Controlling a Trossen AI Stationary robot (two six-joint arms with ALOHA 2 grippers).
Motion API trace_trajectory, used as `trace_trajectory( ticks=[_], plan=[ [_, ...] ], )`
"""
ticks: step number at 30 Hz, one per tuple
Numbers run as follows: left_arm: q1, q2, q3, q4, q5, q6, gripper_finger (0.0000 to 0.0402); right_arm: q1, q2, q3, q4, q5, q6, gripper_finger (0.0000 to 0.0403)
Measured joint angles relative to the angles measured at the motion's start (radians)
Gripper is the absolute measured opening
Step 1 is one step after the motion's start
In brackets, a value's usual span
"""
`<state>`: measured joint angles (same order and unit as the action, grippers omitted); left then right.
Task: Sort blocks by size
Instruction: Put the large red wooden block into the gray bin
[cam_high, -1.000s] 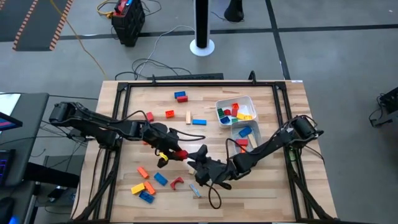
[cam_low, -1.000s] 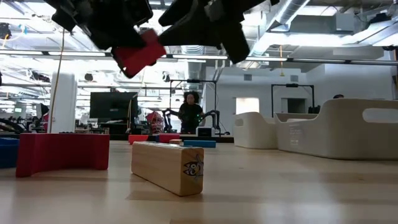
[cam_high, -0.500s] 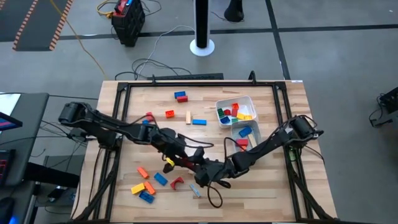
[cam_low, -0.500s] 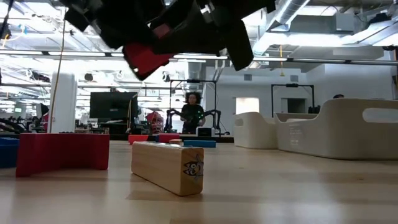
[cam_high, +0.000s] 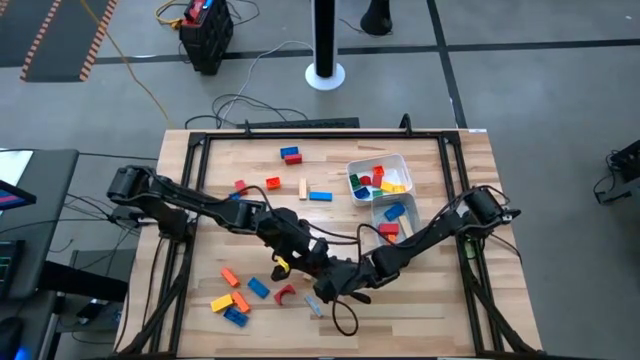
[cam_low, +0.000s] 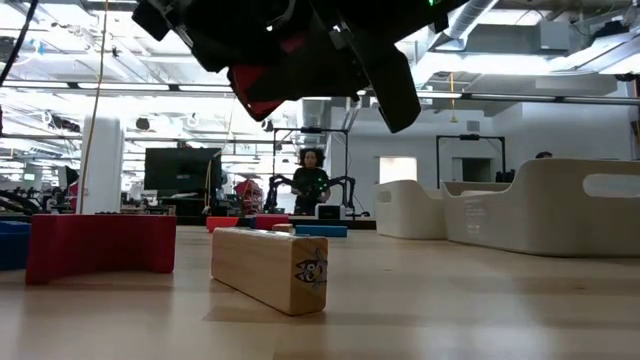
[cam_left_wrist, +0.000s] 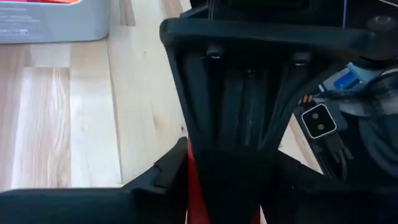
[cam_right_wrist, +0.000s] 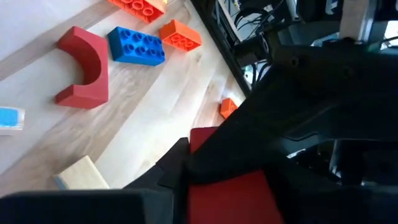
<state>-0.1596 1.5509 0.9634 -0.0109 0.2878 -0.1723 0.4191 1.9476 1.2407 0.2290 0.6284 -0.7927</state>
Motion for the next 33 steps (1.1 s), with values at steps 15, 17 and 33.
trace_trajectory(
  ticks=[15, 17, 33],
  plan=[
    [0.029, -0.148, -0.001, -0.296, -0.214, 0.084, 0.0245, 0.001, -0.167, 0.003, -0.463, 0.131, 0.409, 0.0156],
    [0.028, -0.186, -0.001, -0.327, -0.255, 0.091, 0.0245, -0.008, -0.215, 0.003, -0.647, 0.126, 0.608, 0.0156],
    [-0.084, -0.376, -0.246, -0.196, -0.499, -0.005, 0.0245, -0.017, -0.342, -0.033, -1.454, 0.070, 1.847, 0.0241]
  ],
)
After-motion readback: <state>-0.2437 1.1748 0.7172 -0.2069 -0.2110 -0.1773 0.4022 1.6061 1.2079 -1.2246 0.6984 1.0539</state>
